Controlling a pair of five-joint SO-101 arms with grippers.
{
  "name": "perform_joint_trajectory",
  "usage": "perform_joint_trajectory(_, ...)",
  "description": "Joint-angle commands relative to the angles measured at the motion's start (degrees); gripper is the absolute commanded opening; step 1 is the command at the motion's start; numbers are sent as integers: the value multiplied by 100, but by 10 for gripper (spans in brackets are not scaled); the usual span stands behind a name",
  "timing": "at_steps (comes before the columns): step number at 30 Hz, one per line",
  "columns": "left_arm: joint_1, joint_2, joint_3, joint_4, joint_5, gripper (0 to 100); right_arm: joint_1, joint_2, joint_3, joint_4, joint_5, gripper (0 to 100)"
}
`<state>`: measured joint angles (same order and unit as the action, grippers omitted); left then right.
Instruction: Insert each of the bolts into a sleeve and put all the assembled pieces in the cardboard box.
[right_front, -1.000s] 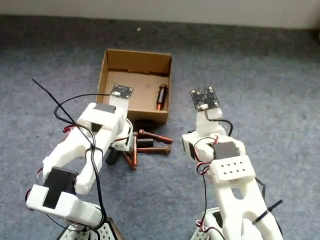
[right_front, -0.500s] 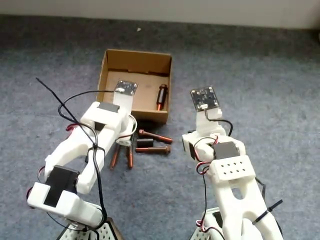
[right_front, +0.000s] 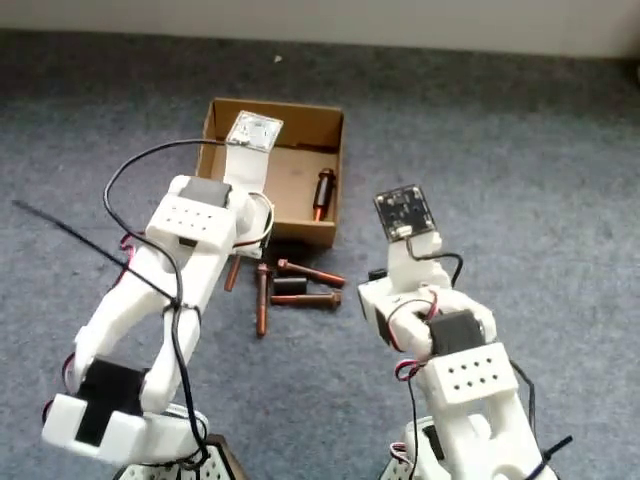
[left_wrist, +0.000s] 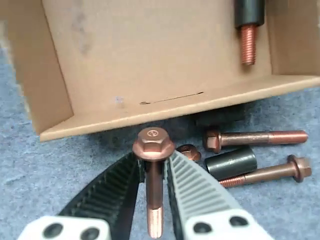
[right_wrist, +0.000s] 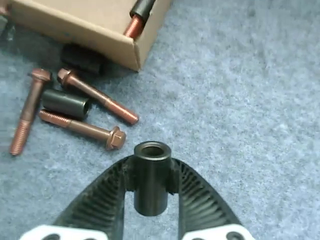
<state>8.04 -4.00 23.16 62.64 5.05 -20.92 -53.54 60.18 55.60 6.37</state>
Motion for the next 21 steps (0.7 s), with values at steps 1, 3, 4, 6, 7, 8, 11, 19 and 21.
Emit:
perform_joint_trajectory(1, -13, -1754, 409, 26, -26, 7, -268, -1499, 391, 13, 18, 5)
perform_joint_trajectory(3, -13, -2466, 681, -114, -18, 7, -312, -2000, 593, 13, 18, 5)
perform_joint_trajectory(4, -13, -2826, 857, -193, -9, 7, -382, -2237, 699, 13, 18, 5)
perform_joint_trajectory(6, 48, -3495, 1156, -404, -9, 7, -567, -2633, 866, 13, 18, 7)
perform_joint_trajectory(7, 110, -3811, 1332, -519, -9, 7, -664, -2826, 936, 13, 18, 7)
perform_joint_trajectory(8, 171, -4119, 1516, -668, -9, 7, -787, -3011, 1024, 13, 18, 7)
perform_joint_trajectory(11, 426, -5007, 2132, -1108, 316, 6, -1200, -3521, 1262, 13, 18, 7)
perform_joint_trajectory(19, 611, -7055, 3319, -1916, 1011, 6, -1789, -4875, 2220, -497, 18, 9)
perform_joint_trajectory(21, 629, -7468, 3459, -1916, 1055, 6, -1895, -5165, 2571, -813, 26, 9)
